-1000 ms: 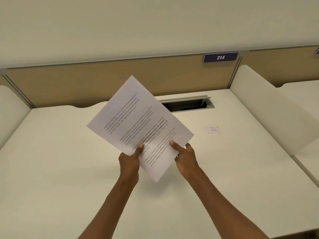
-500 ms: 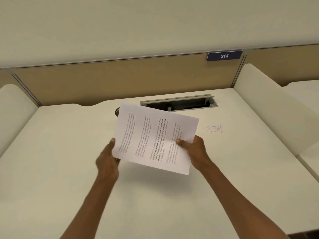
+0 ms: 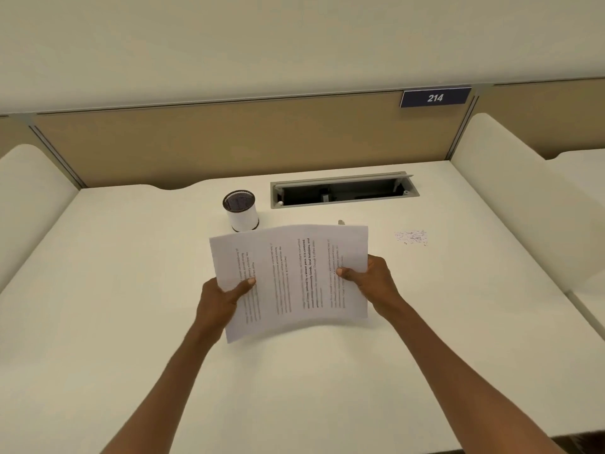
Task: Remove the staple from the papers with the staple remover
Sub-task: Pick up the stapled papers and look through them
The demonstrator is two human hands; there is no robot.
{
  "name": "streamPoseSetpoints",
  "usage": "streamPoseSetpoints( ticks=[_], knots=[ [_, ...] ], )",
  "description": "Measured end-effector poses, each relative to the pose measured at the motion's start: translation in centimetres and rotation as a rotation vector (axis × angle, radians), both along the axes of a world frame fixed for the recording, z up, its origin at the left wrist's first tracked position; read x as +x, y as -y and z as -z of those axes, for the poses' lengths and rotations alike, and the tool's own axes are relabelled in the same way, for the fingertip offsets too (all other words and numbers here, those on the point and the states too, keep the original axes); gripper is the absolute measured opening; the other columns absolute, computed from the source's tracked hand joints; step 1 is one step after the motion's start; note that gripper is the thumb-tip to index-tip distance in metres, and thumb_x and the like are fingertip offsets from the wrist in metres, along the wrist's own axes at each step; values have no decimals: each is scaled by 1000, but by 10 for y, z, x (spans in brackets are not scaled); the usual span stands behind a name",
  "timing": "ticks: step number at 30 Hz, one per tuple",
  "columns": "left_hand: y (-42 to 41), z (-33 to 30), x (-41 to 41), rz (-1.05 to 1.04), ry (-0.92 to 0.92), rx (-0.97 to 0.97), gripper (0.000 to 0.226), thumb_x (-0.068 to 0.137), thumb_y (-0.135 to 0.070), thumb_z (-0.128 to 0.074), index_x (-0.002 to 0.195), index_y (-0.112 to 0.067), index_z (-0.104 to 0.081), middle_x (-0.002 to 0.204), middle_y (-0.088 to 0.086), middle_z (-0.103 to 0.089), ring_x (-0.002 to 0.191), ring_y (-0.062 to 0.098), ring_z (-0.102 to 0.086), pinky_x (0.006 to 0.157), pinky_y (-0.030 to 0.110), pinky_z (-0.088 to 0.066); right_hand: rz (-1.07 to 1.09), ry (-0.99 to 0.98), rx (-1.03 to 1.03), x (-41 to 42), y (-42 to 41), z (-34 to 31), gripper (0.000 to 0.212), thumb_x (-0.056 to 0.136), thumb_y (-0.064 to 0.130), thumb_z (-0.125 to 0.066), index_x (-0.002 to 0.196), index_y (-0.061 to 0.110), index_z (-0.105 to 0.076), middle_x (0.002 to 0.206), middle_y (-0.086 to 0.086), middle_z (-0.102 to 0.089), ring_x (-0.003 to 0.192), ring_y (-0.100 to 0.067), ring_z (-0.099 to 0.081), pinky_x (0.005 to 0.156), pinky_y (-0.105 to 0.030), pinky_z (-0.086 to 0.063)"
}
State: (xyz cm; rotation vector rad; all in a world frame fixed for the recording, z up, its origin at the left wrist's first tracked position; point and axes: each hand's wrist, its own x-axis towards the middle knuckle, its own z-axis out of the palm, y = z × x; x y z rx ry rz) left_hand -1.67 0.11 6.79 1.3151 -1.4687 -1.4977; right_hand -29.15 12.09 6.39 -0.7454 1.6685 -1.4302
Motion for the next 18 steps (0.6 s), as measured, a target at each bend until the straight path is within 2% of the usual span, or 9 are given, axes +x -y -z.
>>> streamPoseSetpoints(
  ticks=[3,5,9,12,15,18],
  knots=[
    [-14,1,-12,-132,-17,-130,24,88,-21,-76,109,-18,-68,96,-10,-73,84,4,-71,65,18,-56,106,-16,-46,8,5,-2,28,79,12,-79,105,8,-70,97,-3,-75,88,-24,-72,76,-36,-60],
    [-19,-3,-17,-196,-38,-156,19,87,-22,-77,103,-22,-67,94,-14,-71,79,-2,-68,60,14,-53,132,-14,-88,10,8,-4,25,79,12,-79,102,13,-71,96,1,-75,86,-17,-71,75,-31,-59],
    [-25,9,-16,-217,-50,-109,19,83,-19,-81,92,-28,-67,89,-15,-70,74,-4,-69,58,13,-53,133,12,-82,12,3,9,23,76,9,-80,96,16,-73,93,2,-75,84,-14,-71,76,-29,-59],
    [-34,31,-10,-203,-24,-66,26,81,-15,-82,102,-18,-67,91,-13,-70,84,3,-67,57,13,-54,137,45,-17,17,-6,33,26,74,4,-81,94,19,-72,95,1,-75,91,-21,-71,77,-29,-57],
    [-36,40,-7,-204,-18,-47,31,81,-15,-83,108,-18,-67,95,-13,-70,89,6,-67,65,17,-54,151,20,17,20,-10,40,29,75,3,-79,88,27,-71,91,6,-74,88,-18,-70,74,-25,-56],
    [-27,35,-8,-215,-17,-38,32,81,-17,-83,109,-17,-67,97,-11,-71,90,6,-67,72,26,-53,146,6,-1,14,-3,34,27,75,3,-79,94,21,-72,94,2,-75,86,-15,-70,75,-25,-57]
  ],
)
